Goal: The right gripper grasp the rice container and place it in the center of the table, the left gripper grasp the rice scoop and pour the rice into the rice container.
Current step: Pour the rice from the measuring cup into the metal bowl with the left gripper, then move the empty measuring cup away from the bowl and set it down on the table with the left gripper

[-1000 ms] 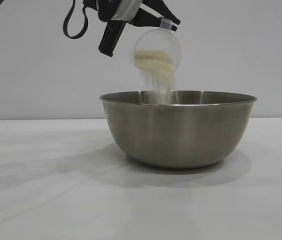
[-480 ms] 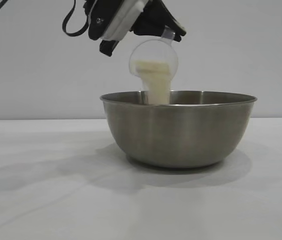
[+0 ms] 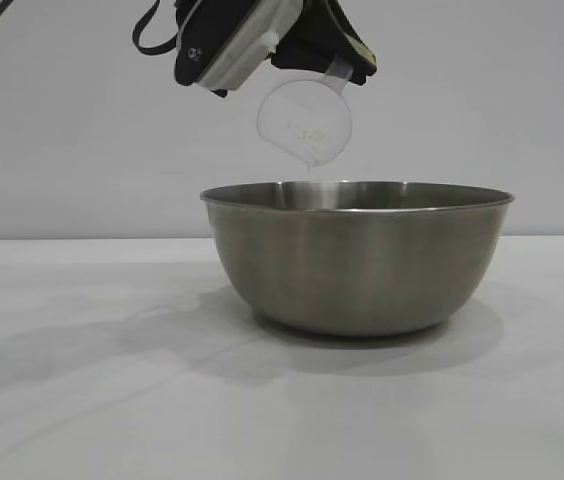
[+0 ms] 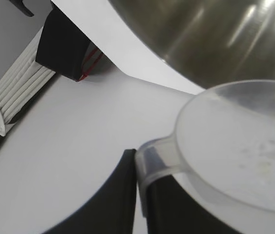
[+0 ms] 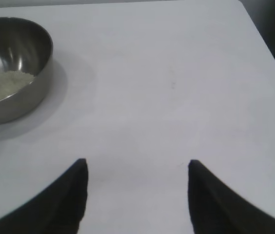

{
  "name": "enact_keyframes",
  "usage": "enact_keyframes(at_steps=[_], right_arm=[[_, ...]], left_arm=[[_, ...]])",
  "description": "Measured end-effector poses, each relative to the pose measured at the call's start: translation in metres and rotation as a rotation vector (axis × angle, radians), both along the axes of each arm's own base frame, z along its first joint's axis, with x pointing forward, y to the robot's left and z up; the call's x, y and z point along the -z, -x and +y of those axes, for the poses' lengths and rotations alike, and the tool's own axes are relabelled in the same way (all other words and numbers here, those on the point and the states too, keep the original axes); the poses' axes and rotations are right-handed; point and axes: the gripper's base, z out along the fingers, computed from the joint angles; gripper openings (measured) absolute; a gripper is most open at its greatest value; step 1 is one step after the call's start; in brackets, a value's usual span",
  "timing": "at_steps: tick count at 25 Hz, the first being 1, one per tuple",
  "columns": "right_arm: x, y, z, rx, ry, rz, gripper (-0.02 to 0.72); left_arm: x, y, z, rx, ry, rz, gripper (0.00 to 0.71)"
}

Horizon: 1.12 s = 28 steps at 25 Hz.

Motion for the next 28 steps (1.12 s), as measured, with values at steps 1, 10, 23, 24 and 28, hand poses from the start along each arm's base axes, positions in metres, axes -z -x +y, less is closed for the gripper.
enact_keyframes(at_steps=[1,10,23,24,28], right_arm=[[0.0,0.0,0.0,0.0,0.0,0.0,0.382],[0.0,0.0,0.0,0.0,0.0,0.0,0.382],[0.0,0.0,0.0,0.0,0.0,0.0,0.382],[0.0,0.0,0.0,0.0,0.0,0.0,0.382],[0.0,0.0,0.0,0.0,0.0,0.0,0.382]], left_arm=[[-0.003,-0.002,0.0,-0.059,0.081,0.068,0.0],[-0.013,-0.016,0.008,-0.46,0.774,0.787,0.0],[-0.013,-0.04,0.053,-0.856,1.526,1.442,0.0],[-0.013,-0.044,0.063,-0.875,1.577,1.469,0.0],[-0.011,-0.057,0.095,-0.908,1.619,1.51,0.0]])
